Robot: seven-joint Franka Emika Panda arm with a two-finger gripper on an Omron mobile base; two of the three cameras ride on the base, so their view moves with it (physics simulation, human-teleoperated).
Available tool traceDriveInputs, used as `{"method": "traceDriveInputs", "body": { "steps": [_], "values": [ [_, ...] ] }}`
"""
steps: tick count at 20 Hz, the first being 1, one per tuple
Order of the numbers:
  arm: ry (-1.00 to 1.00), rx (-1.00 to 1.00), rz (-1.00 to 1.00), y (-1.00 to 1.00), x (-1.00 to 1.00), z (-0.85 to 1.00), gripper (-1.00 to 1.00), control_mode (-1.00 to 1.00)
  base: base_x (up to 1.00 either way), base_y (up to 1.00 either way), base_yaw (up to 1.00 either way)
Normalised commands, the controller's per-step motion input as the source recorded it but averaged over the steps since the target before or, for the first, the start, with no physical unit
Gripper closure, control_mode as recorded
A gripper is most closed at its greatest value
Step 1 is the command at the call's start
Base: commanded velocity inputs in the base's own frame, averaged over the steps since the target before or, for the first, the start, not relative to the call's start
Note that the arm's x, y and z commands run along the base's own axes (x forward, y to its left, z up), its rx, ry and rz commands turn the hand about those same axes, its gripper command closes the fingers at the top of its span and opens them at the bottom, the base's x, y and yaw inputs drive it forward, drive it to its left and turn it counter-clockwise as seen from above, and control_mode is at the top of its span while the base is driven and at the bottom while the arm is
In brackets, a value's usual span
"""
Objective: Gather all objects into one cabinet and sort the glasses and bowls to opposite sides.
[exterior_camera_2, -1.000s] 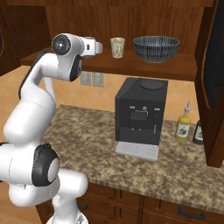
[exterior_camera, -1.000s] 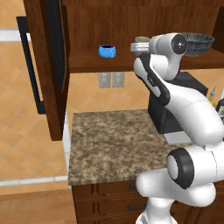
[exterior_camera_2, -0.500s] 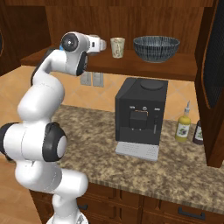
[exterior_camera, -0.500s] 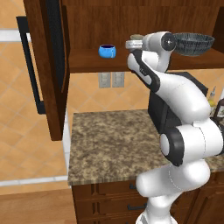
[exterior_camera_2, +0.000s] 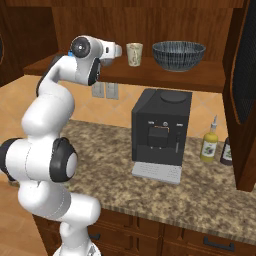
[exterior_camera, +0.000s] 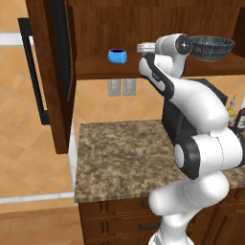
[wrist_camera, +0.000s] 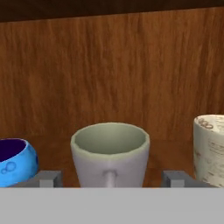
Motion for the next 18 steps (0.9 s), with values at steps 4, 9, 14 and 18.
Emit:
{"method": "traceDriveInputs", "body": {
  "steps": [4, 9, 14, 18],
  "values": [
    [-0.06, 0.00, 0.00, -0.19, -0.77, 0.00, -1.00, -1.00, 0.00, 0.00, 0.00],
    [-0.18, 0.00, -0.01, -0.33, -1.00, 0.00, -1.00, -1.00, 0.00, 0.00, 0.00],
    [-0.22, 0.03, 0.00, -0.29, -1.00, 0.00, -1.00, -1.00, 0.00, 0.00, 0.00],
    [-0.18, 0.07, 0.00, -0.07, -1.00, 0.00, -1.00, -1.00, 0.00, 0.00, 0.00]
  ]
}}
